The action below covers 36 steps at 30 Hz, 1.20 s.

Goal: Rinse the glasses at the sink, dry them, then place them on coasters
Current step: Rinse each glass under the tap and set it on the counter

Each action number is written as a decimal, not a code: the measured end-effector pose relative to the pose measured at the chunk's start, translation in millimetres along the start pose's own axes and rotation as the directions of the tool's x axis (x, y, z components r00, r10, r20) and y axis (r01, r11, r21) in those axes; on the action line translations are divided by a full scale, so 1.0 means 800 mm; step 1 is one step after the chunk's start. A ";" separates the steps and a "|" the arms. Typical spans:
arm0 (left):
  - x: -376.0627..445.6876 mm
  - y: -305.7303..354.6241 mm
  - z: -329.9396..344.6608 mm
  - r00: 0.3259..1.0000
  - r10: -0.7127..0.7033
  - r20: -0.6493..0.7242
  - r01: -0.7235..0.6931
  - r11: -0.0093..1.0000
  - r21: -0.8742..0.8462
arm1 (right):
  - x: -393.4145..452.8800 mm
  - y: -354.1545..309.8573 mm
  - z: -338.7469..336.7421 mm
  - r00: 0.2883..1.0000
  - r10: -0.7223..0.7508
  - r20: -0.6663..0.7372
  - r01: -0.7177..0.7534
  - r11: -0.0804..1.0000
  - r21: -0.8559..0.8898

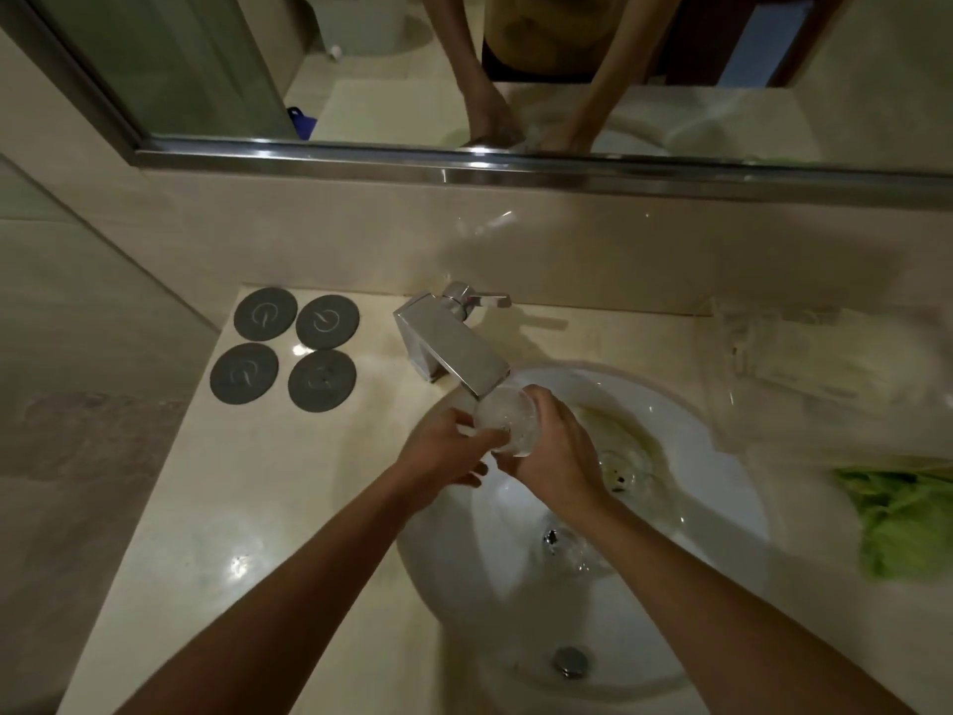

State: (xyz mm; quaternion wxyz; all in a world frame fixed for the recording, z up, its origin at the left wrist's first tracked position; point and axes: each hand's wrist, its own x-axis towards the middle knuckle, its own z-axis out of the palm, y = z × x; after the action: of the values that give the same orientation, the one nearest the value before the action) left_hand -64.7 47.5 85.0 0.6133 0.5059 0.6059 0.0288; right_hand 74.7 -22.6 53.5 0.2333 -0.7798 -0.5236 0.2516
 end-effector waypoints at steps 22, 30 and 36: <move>0.054 -0.009 -0.002 0.815 0.558 -0.158 -0.420 0.756 0.503 | 0.000 0.005 -0.011 0.994 -0.039 0.104 0.053 0.990 -0.134; 0.050 -0.007 -0.005 0.984 0.146 0.105 -0.151 0.988 0.044 | 0.008 0.013 -0.010 0.987 -0.064 0.151 0.071 0.996 -0.045; 0.060 -0.006 -0.005 0.865 0.496 -0.073 -0.448 0.830 0.332 | 0.008 0.008 -0.007 0.972 0.038 0.233 -0.047 0.998 0.032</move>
State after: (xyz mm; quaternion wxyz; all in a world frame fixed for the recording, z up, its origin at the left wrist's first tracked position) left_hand -57.8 78.8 48.3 0.4525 0.7243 0.5048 0.1258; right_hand 84.7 -19.1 53.2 0.1795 -0.7517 -0.5256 0.3556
